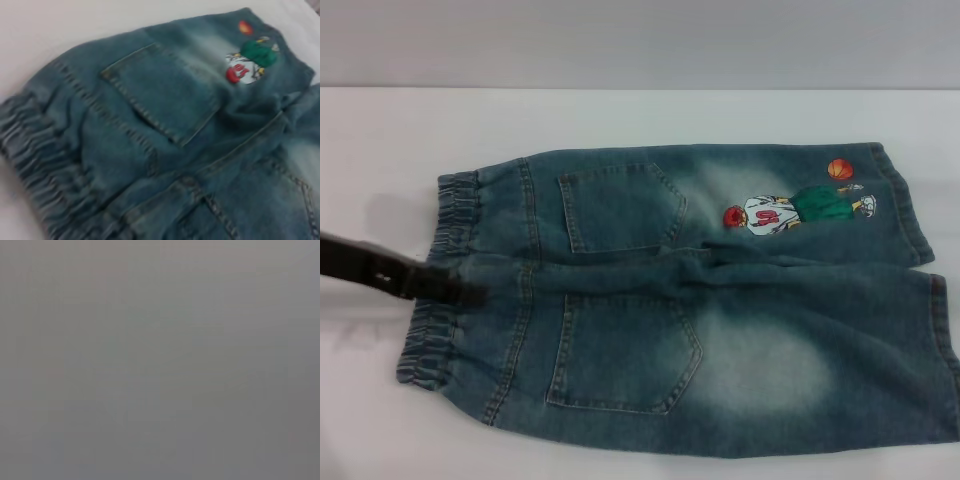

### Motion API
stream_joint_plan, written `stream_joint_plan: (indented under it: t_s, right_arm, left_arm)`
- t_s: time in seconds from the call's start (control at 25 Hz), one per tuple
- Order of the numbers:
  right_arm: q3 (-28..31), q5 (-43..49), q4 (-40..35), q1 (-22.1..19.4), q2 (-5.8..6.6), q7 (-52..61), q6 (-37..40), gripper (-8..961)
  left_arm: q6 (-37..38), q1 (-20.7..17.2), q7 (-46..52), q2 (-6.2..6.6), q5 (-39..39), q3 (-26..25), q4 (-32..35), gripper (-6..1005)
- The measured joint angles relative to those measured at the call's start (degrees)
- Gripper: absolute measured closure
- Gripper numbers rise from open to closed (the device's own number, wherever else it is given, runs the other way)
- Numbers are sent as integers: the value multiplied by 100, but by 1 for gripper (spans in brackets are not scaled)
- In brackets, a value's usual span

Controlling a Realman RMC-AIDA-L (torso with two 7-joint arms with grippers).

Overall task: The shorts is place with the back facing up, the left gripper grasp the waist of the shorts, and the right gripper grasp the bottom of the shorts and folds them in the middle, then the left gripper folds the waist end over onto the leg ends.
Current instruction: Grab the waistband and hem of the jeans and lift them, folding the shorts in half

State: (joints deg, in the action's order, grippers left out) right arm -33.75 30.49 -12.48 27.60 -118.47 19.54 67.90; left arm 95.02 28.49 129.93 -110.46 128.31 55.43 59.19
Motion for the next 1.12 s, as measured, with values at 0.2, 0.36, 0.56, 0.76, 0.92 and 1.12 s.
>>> stream_joint_plan:
  t_s: [0.2,0.36,0.56,0.76,0.92,1.12]
  right_arm:
    - [278,0,-95,15,34,-281,-5,302]
    - [338,0,-117,22,61,-320,-7,301]
    - [375,0,-126,70,76,-338,-93,301]
    - [378,1,-125,112,90,-338,-155,303]
    - [379,1,-118,131,99,-338,-158,302]
    - [379,1,-89,153,129,-338,-167,302]
  left_arm:
    - [69,-210,88,-57,311,-244,116,200]
    - [157,-312,153,-71,500,-315,123,200]
    - [180,-421,227,-73,648,-320,125,211]
    - [143,-465,196,-73,652,-391,71,225]
    - [140,-472,169,-73,653,-422,34,236]
    - [129,-465,105,-116,780,-425,-9,335]
